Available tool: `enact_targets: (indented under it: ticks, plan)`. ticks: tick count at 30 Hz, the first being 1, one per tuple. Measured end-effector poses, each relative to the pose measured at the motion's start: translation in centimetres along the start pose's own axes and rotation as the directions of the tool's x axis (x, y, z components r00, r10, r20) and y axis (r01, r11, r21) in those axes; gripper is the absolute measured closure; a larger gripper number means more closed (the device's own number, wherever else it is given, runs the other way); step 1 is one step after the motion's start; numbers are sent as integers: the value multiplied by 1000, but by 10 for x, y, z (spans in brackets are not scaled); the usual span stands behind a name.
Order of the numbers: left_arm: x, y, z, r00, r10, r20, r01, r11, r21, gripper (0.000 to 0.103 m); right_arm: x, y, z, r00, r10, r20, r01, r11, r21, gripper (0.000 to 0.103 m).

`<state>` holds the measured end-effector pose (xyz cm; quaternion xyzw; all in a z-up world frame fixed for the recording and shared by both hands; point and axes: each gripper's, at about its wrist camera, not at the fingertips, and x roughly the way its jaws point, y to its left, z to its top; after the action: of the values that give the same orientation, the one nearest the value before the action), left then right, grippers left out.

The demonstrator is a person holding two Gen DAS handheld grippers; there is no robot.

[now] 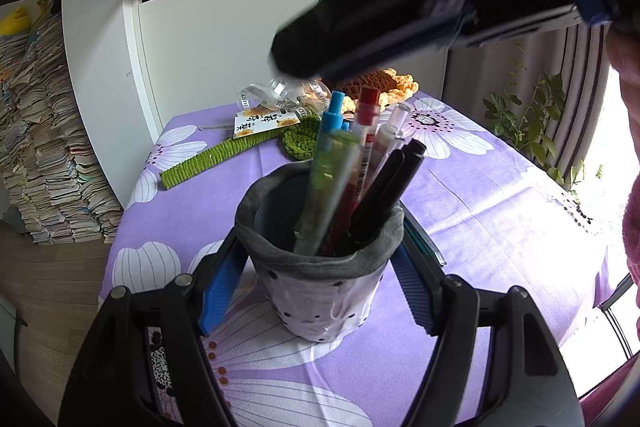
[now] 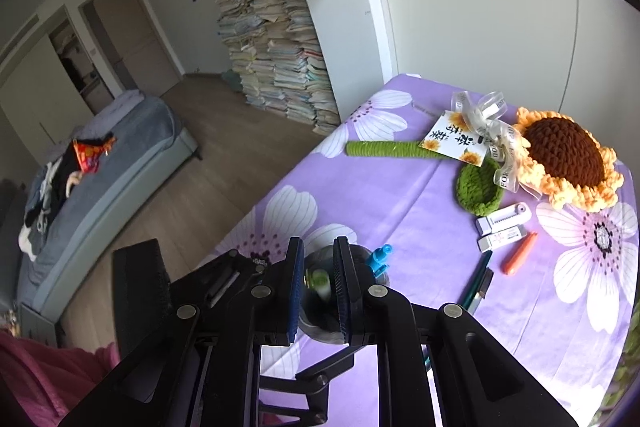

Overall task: Organize stationery
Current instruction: 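Lift the pale green pen and drop it into the pen holder cup, then grasp the long dark teal pen with the right gripper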

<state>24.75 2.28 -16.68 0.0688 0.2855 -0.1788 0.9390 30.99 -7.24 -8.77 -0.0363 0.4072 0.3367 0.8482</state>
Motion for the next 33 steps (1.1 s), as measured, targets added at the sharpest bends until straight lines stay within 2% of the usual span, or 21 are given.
enact_targets:
  ticks: [3, 5, 6, 8, 10, 12, 13, 16, 22, 26, 30, 33]
  plan:
    - [0, 0, 0, 1000, 0, -1, 0, 1000, -1, 32, -25, -12, 0, 997, 12, 79, -16, 999, 51, 87]
    - [0, 0, 0, 1000, 0, 0, 0, 1000, -1, 32, -44, -25, -1, 989, -38, 140, 27, 996, 80, 87]
    - [0, 0, 0, 1000, 0, 0, 0, 1000, -1, 32, -50, -34, -3, 984, -93, 154, 78, 992, 99, 87]
    - [0, 0, 0, 1000, 0, 0, 0, 1000, -1, 32, -46, -52, -7, 973, -202, 115, 184, 972, 146, 87]
    - [0, 0, 0, 1000, 1, 0, -1, 1000, -1, 32, -24, -76, -19, 952, -306, 9, 299, 935, 190, 87]
    - [0, 0, 0, 1000, 1, -1, -1, 1000, 0, 32, 1, -96, -33, 933, -350, -89, 361, 908, 214, 87]
    - [0, 0, 0, 1000, 1, -1, -1, 1000, 2, 32, 16, -106, -43, 927, -348, -140, 372, 899, 231, 87]
    - [0, 0, 1, 1000, 2, -5, -2, 1000, 3, 32, 40, -124, -59, 941, -279, -193, 326, 901, 287, 87]
    - [0, 1, 1, 1000, 1, -4, -1, 1000, 3, 32, 59, -141, -51, 939, -278, -203, 331, 891, 310, 87]
    - [0, 1, 0, 1000, -1, -4, 1, 1000, 3, 32, 70, -150, -48, 946, -240, -220, 306, 887, 347, 87]
    - [0, -1, 0, 1000, -3, -3, 3, 1000, 3, 32, 79, -152, -46, 938, -252, -239, 324, 885, 336, 87]
    - [0, -1, 0, 1000, -2, -3, 2, 1000, 3, 32, 83, -154, -43, 939, -246, -239, 317, 887, 336, 87]
